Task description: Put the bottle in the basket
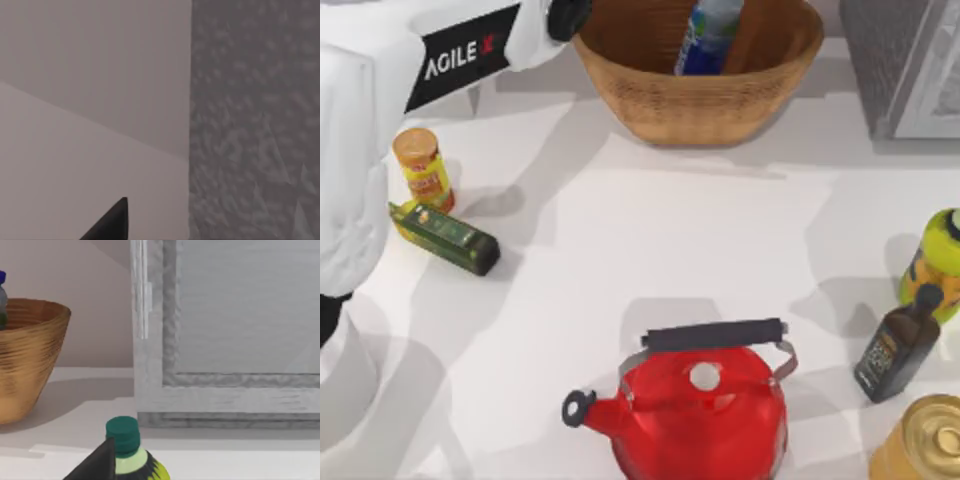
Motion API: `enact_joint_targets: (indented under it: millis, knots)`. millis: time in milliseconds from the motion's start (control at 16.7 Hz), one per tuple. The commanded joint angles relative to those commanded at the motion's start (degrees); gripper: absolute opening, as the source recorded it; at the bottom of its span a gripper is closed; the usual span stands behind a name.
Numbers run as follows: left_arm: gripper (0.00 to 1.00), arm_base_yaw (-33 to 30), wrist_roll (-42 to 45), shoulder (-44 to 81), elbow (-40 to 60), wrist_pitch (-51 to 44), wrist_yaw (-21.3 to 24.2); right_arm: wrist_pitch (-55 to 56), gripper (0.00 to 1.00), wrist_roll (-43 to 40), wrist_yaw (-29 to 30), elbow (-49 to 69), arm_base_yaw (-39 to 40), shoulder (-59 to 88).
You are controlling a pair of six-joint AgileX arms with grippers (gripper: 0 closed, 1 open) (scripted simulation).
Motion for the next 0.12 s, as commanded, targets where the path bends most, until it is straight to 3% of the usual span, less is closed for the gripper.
enact_joint_targets:
  millis: [120]
  knots:
    - [1.00, 0.0, 0.0, 0.0, 0.0, 0.0, 0.0, 0.0, 1.00, 0.0, 0.0, 0.0, 0.0, 0.0]
